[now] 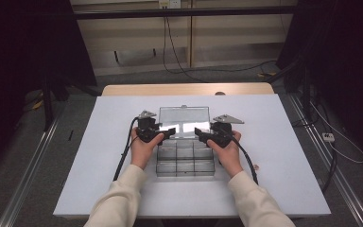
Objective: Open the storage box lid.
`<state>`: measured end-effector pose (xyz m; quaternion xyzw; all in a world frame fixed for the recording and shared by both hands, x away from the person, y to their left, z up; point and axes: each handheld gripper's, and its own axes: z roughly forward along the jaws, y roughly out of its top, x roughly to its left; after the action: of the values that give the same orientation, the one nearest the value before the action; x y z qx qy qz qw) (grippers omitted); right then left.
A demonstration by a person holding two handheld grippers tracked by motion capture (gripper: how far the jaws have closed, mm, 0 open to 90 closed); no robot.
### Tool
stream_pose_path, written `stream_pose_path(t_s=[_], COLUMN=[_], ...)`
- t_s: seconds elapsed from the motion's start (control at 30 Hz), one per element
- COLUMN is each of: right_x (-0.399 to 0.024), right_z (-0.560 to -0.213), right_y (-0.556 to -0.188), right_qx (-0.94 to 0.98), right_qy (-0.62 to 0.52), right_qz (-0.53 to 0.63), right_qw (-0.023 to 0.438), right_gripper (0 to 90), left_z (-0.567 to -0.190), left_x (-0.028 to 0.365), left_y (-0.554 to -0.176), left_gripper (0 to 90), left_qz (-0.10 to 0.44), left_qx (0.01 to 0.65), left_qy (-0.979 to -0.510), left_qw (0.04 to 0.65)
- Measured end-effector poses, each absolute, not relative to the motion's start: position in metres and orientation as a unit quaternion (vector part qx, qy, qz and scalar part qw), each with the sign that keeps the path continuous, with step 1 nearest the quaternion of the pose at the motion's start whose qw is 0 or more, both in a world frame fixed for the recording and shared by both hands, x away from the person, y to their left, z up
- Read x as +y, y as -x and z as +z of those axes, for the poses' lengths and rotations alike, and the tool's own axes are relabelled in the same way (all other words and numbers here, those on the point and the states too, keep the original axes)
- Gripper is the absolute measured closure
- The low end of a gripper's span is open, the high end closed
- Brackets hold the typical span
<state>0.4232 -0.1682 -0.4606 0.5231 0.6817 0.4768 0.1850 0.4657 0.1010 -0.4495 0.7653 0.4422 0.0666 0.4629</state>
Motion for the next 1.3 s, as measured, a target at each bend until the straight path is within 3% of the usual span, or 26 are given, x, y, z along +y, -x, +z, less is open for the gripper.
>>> stream_pose_path(t_s=[1.3], right_x=[-0.1649], right_z=[-0.4675], right_y=[-0.427], right_qx=[0.676], right_qy=[-0.551], right_qz=[0.469], right_qw=[0.139], right_gripper=[19.1], left_z=[-0.4566], left_x=[0.0991], left_y=[-0.4676], left_gripper=[18.1], left_qz=[0.043], left_qx=[0.458], left_qy=[-0.765], left_qw=[0.45])
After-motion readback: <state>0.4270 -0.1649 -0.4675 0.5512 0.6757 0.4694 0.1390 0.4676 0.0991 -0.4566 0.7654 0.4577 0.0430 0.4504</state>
